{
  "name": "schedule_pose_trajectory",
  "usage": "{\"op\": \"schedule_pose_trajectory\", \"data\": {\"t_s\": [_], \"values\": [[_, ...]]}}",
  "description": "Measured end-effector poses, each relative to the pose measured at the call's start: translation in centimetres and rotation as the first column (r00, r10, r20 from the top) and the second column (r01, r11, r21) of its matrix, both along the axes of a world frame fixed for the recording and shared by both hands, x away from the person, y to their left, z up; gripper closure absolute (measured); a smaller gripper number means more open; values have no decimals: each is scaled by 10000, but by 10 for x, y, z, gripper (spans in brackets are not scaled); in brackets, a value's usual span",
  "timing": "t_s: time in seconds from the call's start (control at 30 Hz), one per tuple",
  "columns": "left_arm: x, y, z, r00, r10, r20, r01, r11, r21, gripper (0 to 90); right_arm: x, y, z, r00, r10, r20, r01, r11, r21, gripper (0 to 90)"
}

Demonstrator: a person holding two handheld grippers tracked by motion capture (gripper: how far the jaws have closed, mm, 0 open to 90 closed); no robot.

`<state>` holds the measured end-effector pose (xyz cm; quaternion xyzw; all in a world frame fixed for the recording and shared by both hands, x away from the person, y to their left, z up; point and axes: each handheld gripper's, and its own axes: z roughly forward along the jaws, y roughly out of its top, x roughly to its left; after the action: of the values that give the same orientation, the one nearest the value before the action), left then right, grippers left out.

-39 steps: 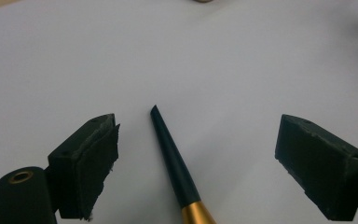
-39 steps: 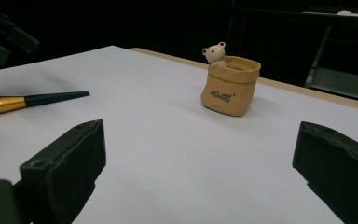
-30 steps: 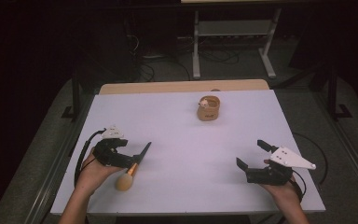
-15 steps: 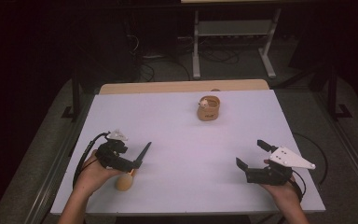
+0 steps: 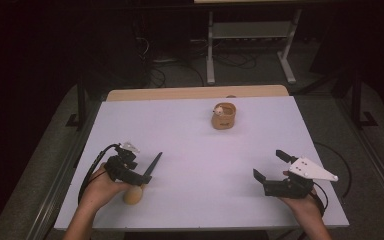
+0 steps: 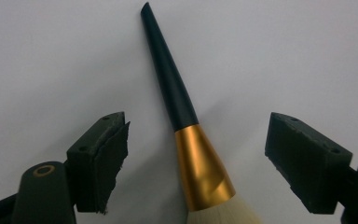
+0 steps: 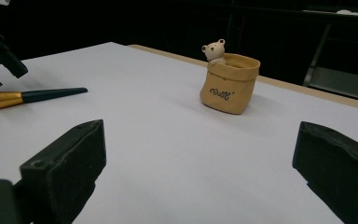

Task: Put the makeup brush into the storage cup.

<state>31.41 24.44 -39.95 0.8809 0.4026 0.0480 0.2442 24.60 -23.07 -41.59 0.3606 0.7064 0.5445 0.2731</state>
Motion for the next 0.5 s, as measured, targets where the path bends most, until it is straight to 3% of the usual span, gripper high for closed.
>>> {"op": "schedule_pose_trajectory", "data": {"t_s": [0.27,0.5], "values": [[2,-1,-4,9973,311,-665,-316,9995,-62,284,0,0,0,10000,-31,-40,31,10000,6,20],[3,-2,-6,9946,230,-1016,-192,9991,381,334,0,0,0,10000,-57,-26,57,10000,-63,20]]}}
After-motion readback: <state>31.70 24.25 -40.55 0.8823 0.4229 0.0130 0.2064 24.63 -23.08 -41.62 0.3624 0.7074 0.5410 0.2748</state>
